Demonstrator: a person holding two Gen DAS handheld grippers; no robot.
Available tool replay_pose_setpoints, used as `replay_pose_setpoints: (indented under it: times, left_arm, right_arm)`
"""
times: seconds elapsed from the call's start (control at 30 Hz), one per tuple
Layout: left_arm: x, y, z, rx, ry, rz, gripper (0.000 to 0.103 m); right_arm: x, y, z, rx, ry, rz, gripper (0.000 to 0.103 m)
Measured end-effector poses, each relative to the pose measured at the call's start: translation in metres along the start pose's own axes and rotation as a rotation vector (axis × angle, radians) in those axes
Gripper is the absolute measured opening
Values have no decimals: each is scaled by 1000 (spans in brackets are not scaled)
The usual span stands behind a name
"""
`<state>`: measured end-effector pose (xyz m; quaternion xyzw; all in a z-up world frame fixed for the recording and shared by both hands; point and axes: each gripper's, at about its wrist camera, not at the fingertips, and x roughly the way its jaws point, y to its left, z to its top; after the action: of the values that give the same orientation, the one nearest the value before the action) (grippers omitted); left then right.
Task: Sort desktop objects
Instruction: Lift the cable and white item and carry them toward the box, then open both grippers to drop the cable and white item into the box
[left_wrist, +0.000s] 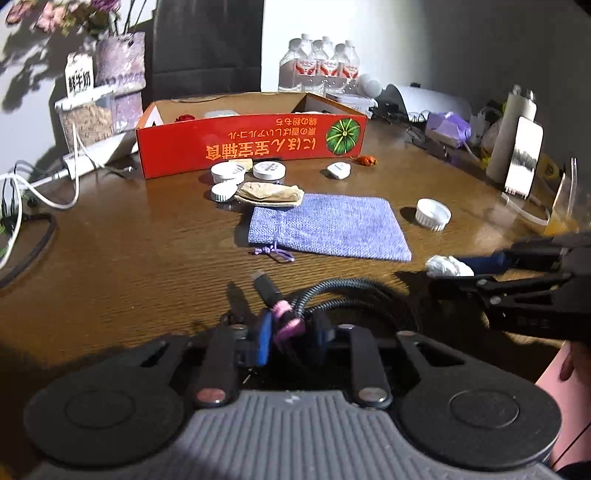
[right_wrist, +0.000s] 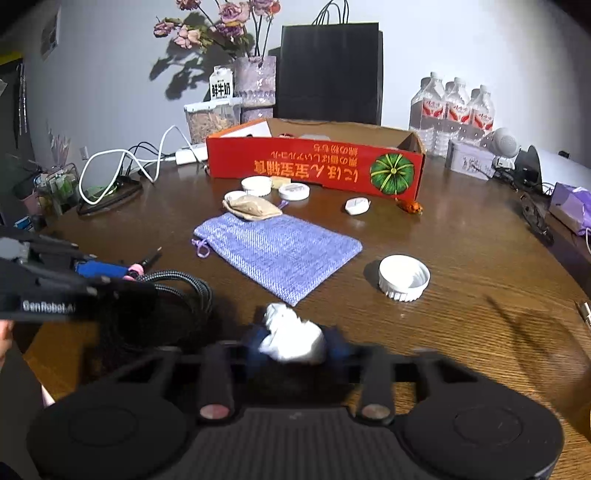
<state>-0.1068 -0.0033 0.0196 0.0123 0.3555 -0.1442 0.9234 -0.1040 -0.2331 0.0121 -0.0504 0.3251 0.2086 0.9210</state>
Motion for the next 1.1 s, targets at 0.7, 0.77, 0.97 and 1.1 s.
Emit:
replay_pose_setpoints:
  times: [0.7, 0.77, 0.97, 1.1]
  left_arm:
    - [105, 129, 241, -32, -89, 94, 20]
    - [138, 142, 250, -23, -37, 113, 20]
    - [197, 155, 259, 87, 39, 209, 23]
    - [208, 147, 261, 169, 51, 272, 37]
  right_arm:
    - [146, -78, 239, 169, -84, -13, 20]
    - [179, -82, 247, 182, -32, -11, 20]
    - [250, -73, 255, 167, 93, 20, 20]
    - [271, -69, 256, 190, 138, 30, 40]
